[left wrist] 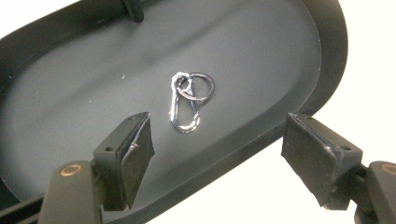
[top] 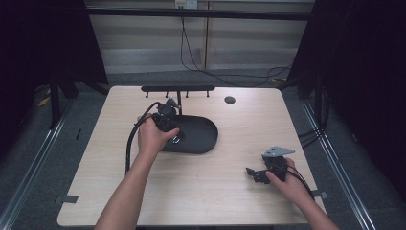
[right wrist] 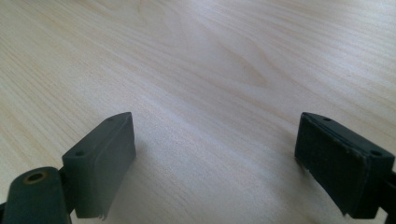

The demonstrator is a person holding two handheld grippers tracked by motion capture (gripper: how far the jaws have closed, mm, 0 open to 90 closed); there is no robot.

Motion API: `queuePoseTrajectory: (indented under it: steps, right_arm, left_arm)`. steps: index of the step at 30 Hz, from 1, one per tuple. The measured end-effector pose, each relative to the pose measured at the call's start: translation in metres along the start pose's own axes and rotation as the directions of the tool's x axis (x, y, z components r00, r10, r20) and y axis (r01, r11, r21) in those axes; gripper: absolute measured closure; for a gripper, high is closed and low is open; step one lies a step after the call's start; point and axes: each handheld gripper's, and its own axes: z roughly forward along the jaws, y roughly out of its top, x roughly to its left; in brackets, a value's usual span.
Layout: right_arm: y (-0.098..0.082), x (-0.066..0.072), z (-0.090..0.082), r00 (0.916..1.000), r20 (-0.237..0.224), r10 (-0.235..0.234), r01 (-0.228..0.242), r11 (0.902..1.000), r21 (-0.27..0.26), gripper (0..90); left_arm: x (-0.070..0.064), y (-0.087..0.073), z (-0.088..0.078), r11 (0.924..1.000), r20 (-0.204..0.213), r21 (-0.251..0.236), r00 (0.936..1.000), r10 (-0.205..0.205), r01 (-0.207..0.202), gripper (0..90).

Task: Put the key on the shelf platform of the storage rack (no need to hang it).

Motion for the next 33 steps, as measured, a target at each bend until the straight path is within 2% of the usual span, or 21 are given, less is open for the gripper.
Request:
queuePoseTrajectory:
  steps: [1,3,4,5,8,11,13,24,33]
  right_arm:
    - [0.000,0.000,0.000,1.0000,0.000,0.000,0.000,1.0000,0.000,11.9]
    - [0.000,0.000,0.000,1.0000,0.000,0.000,0.000,1.0000,0.000,11.9]
    - [0.000,0.000,0.000,1.0000,0.000,0.000,0.000,1.0000,0.000,11.9]
    - [0.000,0.000,0.000,1.0000,0.000,-0.001,0.001,1.0000,0.000,11.9]
    - [0.000,0.000,0.000,1.0000,0.000,0.000,0.000,1.0000,0.000,11.9]
    - [0.000,0.000,0.000,1.0000,0.000,0.000,0.000,1.0000,0.000,11.9]
    - [0.000,0.000,0.000,1.0000,0.000,0.000,0.000,1.0000,0.000,11.9]
    - [0.000,0.000,0.000,1.0000,0.000,0.000,0.000,1.0000,0.000,11.9]
    - [0.000,0.000,0.000,1.0000,0.000,0.002,-0.002,1.0000,0.001,11.9]
  left_arm:
    - [-0.001,0.000,-0.001,0.9999,-0.002,-0.009,1.0000,-0.007,0.007,23.7]
    - [-0.001,-0.001,-0.003,1.0000,0.001,-0.008,1.0000,0.005,-0.005,22.0]
    - [-0.002,-0.002,-0.004,0.9999,0.007,-0.013,1.0000,-0.005,0.005,22.0]
    - [-0.002,-0.002,-0.005,0.9999,0.003,-0.013,1.0000,0.009,-0.009,21.6]
    - [-0.003,-0.003,-0.008,0.9997,0.002,-0.018,0.9999,0.014,-0.014,19.8]
    - [-0.004,-0.005,-0.010,0.9994,0.019,-0.018,0.9993,0.031,-0.031,18.3]
    - [-0.005,-0.006,-0.011,0.9995,0.022,-0.021,0.9995,0.024,-0.023,18.2]
    - [-0.007,-0.016,-0.017,0.9987,0.036,-0.002,0.9981,0.051,-0.051,18.1]
    - [-0.006,-0.028,-0.021,0.9979,0.042,-0.013,0.9970,0.065,-0.064,18.8]
